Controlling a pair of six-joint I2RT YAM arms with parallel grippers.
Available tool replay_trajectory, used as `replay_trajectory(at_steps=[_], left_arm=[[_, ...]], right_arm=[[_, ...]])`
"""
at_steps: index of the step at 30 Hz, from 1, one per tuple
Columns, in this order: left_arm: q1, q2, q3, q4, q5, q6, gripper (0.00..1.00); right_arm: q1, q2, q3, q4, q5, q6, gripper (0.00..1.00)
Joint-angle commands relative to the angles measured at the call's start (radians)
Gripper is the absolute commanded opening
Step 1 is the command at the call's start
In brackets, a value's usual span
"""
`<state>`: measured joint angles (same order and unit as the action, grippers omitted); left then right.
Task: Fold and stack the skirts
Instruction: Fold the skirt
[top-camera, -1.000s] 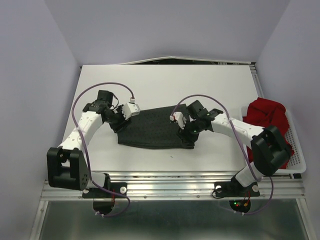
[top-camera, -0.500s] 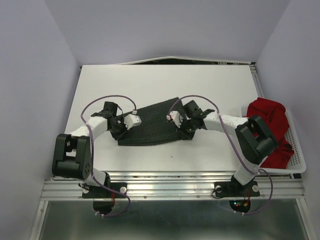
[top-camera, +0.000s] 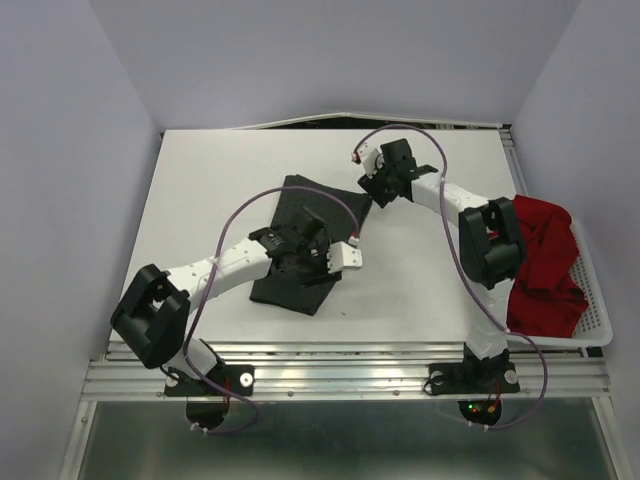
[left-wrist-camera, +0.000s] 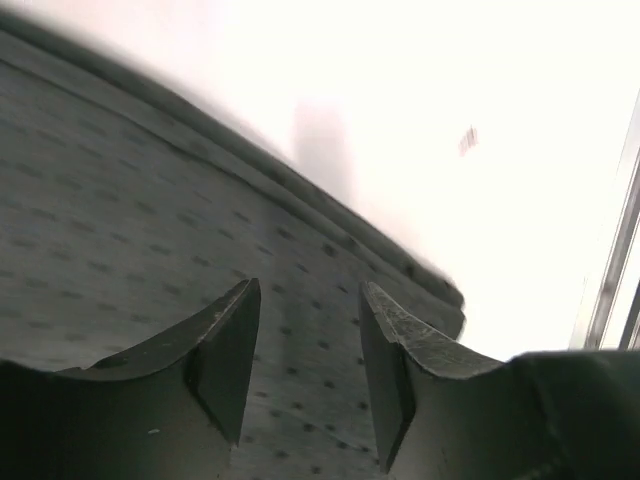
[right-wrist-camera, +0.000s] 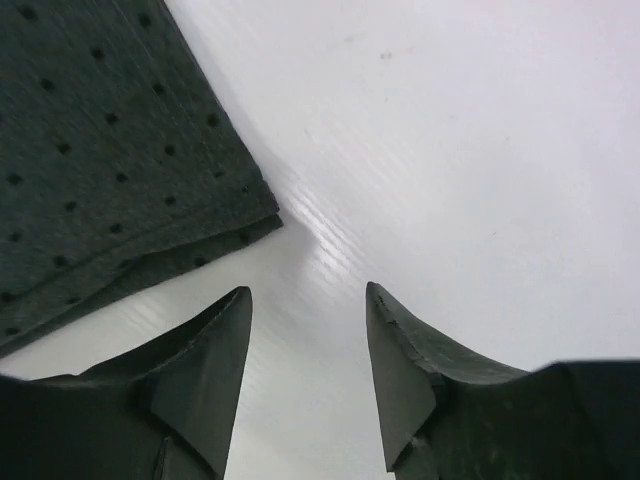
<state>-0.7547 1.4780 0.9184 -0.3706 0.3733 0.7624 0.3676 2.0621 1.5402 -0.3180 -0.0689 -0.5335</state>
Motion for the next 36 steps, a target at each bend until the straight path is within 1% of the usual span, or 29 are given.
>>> replay_trajectory(at_steps=[1,2,3,4,5,6,7,8,10,11,12,14,16,20,24,30,33,34,36], left_arm=[[-0.008,-0.066,0.135,-0.022,-0.034,-0.126,0.57],[-0.008,-0.088,0.120,-0.027,-0.062,-0.106,0.58],[-0.006,-0.141,0.102,-0.028,-0.112,-0.082,0.61],[-0.006,-0.169,0.077,-0.040,-0.131,-0.049,0.63],[-0.006,-0.197,0.053,-0.048,-0.149,0.018,0.63],[-0.006,-0.249,-0.002,-0.053,-0.186,0.041,0.64],[-0.006,-0.272,-0.030,-0.060,-0.198,0.061,0.68],[-0.008,-0.295,-0.056,-0.070,-0.208,0.083,0.68],[-0.009,-0.367,-0.139,-0.070,-0.224,0.141,0.68],[-0.008,-0.390,-0.165,-0.064,-0.228,0.158,0.68],[-0.008,-0.412,-0.224,-0.053,-0.235,0.190,0.68],[-0.008,-0.470,-0.310,-0.015,-0.255,0.230,0.69],[-0.009,-0.502,-0.360,0.040,-0.269,0.242,0.69],[-0.017,-0.515,-0.455,0.128,-0.287,0.247,0.69],[-0.034,-0.478,-0.495,0.186,-0.283,0.258,0.70],[-0.060,-0.427,-0.568,0.258,-0.289,0.290,0.68],[-0.069,-0.386,-0.598,0.320,-0.313,0.308,0.61],[-0.069,-0.368,-0.599,0.334,-0.316,0.311,0.56],[-0.071,-0.352,-0.592,0.340,-0.320,0.313,0.53]], right_arm=[[0.013,-0.126,0.077,-0.102,-0.095,0.134,0.62],[0.013,-0.146,0.072,-0.122,-0.129,0.162,0.63],[0.013,-0.161,0.060,-0.141,-0.213,0.190,0.64],[0.013,-0.193,0.049,-0.176,-0.264,0.238,0.65],[0.022,-0.207,0.040,-0.188,-0.308,0.266,0.65],[0.031,-0.221,0.014,-0.196,-0.381,0.291,0.65],[0.059,-0.233,0.002,-0.214,-0.422,0.311,0.65],[0.076,-0.258,-0.015,-0.213,-0.454,0.369,0.65],[0.108,-0.278,-0.075,-0.175,-0.543,0.426,0.65],[0.137,-0.284,-0.093,-0.156,-0.574,0.497,0.65],[0.149,-0.287,-0.110,-0.135,-0.627,0.526,0.65],[0.171,-0.272,-0.153,-0.073,-0.679,0.604,0.65],[0.185,-0.252,-0.178,-0.021,-0.689,0.619,0.65],[0.195,-0.186,-0.212,0.010,-0.706,0.635,0.64],[0.195,-0.126,-0.268,0.040,-0.750,0.641,0.63],[0.195,-0.085,-0.308,0.056,-0.737,0.612,0.63],[0.195,-0.063,-0.312,0.053,-0.735,0.593,0.63],[0.195,-0.056,-0.308,0.037,-0.735,0.586,0.63],[0.195,-0.034,-0.296,0.022,-0.732,0.557,0.62]])
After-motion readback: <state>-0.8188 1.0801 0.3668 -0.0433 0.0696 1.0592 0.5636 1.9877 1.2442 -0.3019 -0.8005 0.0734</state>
